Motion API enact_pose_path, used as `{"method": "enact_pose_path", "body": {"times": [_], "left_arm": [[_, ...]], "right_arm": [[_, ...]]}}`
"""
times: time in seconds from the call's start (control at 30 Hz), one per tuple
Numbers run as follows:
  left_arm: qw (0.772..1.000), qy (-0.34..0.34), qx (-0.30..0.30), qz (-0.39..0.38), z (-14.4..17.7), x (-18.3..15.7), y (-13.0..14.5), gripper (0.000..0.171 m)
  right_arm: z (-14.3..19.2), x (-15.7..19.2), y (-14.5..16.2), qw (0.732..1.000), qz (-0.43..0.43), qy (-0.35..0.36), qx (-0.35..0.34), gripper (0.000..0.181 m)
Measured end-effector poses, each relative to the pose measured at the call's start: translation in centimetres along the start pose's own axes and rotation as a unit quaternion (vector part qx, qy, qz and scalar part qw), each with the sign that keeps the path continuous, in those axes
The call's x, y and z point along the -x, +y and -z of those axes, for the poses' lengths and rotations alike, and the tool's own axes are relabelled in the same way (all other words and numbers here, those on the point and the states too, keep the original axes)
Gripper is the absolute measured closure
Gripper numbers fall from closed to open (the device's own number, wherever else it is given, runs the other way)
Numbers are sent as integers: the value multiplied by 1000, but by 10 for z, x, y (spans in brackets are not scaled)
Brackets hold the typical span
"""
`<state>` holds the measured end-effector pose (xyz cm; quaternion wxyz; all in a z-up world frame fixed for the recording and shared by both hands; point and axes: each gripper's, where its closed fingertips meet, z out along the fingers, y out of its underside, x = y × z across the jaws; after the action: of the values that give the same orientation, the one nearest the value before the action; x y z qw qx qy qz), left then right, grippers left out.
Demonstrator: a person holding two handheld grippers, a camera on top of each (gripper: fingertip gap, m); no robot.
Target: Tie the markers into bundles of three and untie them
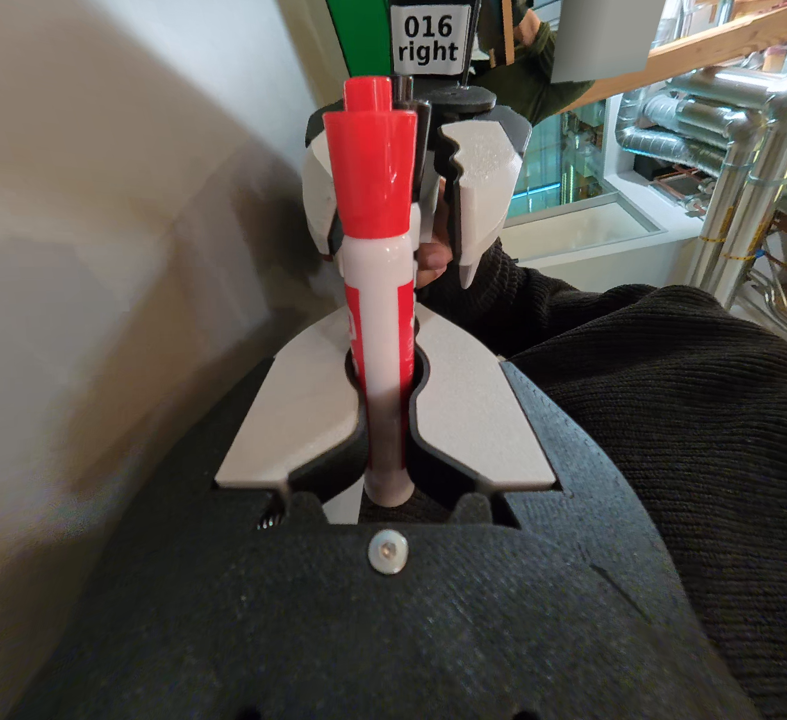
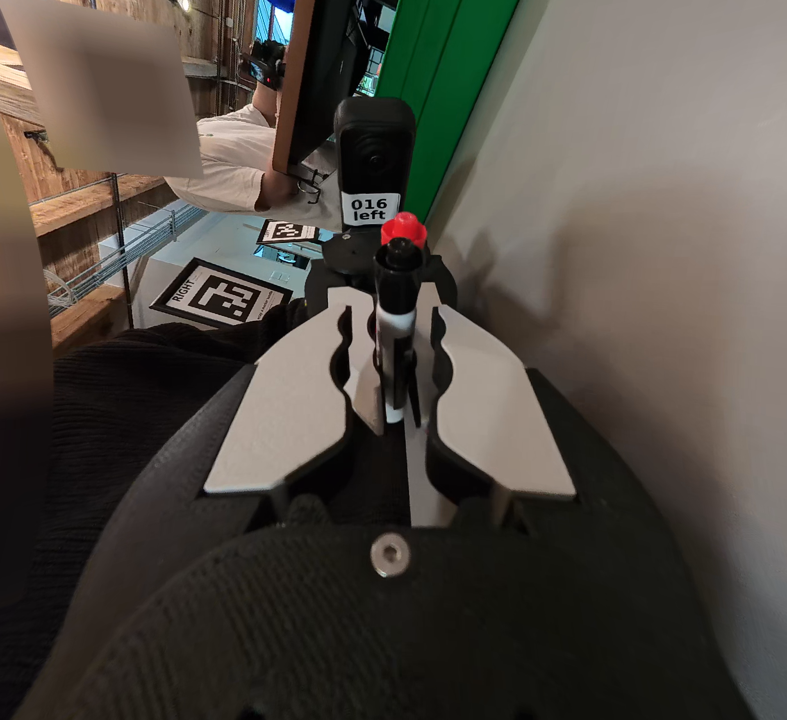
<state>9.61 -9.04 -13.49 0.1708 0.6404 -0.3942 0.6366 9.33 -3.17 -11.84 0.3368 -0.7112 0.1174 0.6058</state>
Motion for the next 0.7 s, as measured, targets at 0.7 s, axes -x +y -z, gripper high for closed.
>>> {"method": "enact_pose_path", "body": {"times": [0.7], "left_arm": [[1000, 22, -17, 12, 3, -5, -6, 157]], "right_arm": [[-8, 1, 12, 1000, -17, -14, 23, 164]]}}
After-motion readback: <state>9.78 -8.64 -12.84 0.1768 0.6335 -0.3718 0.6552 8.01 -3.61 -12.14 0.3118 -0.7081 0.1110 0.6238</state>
